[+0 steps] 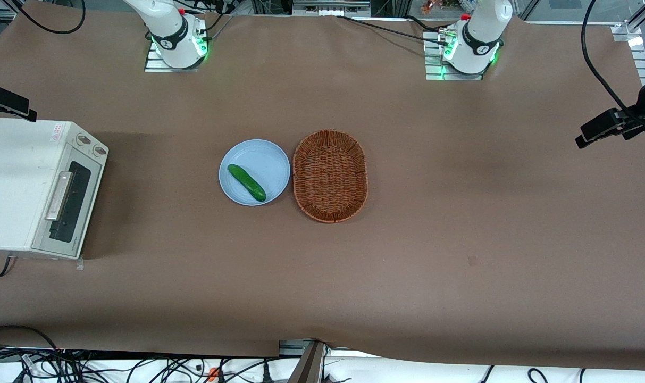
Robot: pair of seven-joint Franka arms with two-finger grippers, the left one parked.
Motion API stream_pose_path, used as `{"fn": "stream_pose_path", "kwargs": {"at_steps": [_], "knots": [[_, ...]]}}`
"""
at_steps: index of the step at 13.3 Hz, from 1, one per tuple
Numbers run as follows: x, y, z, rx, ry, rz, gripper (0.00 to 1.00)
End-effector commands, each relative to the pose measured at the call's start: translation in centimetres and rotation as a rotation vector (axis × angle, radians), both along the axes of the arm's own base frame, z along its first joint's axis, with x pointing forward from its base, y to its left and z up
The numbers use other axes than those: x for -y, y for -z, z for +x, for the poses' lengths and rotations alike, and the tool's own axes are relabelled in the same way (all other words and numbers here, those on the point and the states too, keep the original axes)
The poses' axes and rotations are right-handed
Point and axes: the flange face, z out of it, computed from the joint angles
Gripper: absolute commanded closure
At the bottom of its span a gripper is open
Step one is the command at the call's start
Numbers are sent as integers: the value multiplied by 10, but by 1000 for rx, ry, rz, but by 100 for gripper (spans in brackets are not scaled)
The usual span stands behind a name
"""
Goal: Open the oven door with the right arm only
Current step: 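Move the right gripper toward the toaster oven's door handle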
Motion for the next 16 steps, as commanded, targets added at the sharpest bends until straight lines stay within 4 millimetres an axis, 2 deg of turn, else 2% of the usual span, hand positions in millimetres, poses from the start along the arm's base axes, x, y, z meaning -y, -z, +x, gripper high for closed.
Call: {"fn": "stream_pose_path", "kwargs": {"at_steps": [1,6,8,9,11,13,16], "knots": [[-2,8,-1,-34,-23,5,0],[-7,40,11,-108,-66,12,2],[-19,57,17,-137,-81,11,28],[-24,65,20,-153,-91,3,47],[-30,84,27,-188,-100,-1,74],[-31,107,32,-227,-101,0,92],[-39,145,42,-273,-116,-9,100]]}}
